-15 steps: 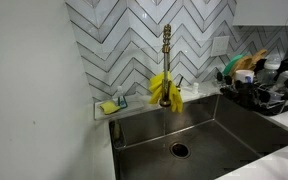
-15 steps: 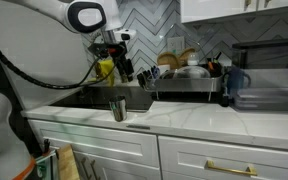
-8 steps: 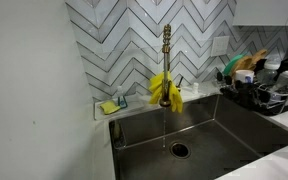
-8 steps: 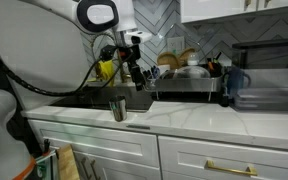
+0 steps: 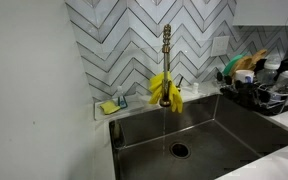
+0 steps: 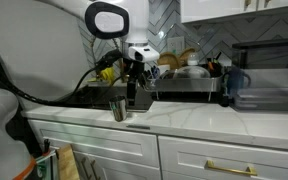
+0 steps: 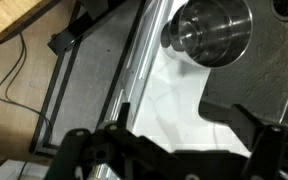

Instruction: Pour the contents of the silver cup into the sink and then close the tap

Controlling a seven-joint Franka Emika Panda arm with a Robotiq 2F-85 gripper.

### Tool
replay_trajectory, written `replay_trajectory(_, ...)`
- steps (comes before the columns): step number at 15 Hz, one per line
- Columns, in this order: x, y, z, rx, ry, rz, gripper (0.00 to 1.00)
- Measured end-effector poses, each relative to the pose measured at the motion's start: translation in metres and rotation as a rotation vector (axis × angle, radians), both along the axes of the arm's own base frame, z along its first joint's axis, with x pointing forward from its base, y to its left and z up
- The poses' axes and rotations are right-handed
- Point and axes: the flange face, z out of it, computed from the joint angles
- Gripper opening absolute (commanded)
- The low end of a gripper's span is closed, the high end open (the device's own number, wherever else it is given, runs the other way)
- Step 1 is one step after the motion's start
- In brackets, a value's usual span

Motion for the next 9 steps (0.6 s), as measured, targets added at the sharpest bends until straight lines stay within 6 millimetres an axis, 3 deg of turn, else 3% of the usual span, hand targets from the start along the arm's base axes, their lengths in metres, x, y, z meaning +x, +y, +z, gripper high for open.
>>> replay_trajectory(9, -0.001, -0.015, -0.061, 0.217, 0.158, -0.201, 1.0)
